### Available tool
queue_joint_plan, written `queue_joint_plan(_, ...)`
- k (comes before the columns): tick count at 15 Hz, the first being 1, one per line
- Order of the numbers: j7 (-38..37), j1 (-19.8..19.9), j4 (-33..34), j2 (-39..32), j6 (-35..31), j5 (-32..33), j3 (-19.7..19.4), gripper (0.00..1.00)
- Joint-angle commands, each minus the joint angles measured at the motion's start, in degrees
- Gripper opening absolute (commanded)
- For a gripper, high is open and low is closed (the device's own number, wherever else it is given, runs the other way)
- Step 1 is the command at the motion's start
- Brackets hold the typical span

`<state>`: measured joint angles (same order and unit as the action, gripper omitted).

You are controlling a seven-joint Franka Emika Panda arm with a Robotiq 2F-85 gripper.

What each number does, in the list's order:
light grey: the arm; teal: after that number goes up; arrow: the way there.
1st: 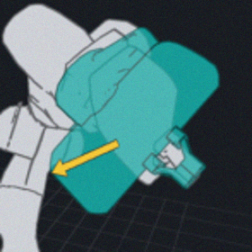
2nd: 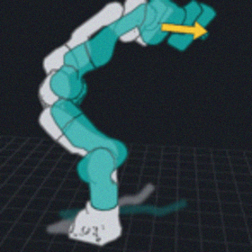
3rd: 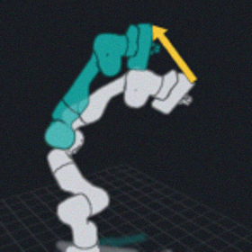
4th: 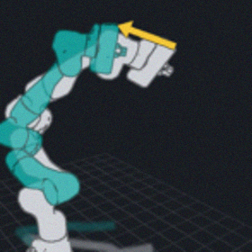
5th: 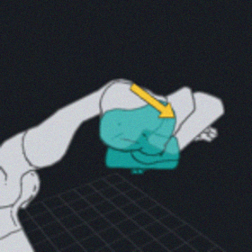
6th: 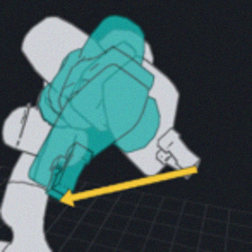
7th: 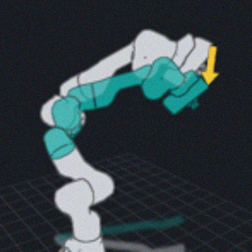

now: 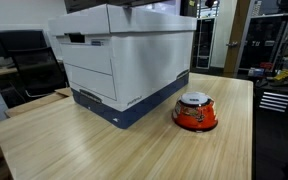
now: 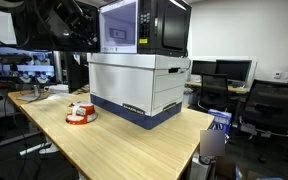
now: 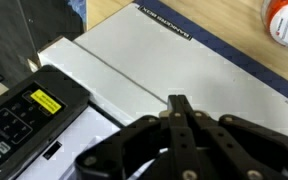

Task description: Remove the bowl from the microwave

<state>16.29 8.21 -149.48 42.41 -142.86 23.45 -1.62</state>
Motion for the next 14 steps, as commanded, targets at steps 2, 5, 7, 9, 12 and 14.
queue_joint_plan(2, -3.6, -0.1, 6.2, -3.6, 11.8, -1.2, 0.8, 0.26)
queue_joint_plan(5, -6.0, -1.0, 11.2, -5.5, 19.3, -3.8, -0.1, 0.41)
queue_joint_plan(7, -7.6, -1.3, 14.3, -6.5, 23.9, -6.1, -0.5, 0.54)
queue_joint_plan(9, -9.0, -1.5, 17.0, -7.0, 26.9, -8.1, -1.0, 0.67)
queue_joint_plan(12, -10.9, -2.1, 18.9, -6.2, 25.9, -10.4, -1.5, 0.88)
queue_joint_plan(14, -12.0, -3.0, 20.5, -5.2, 24.6, -12.7, -2.0, 0.99)
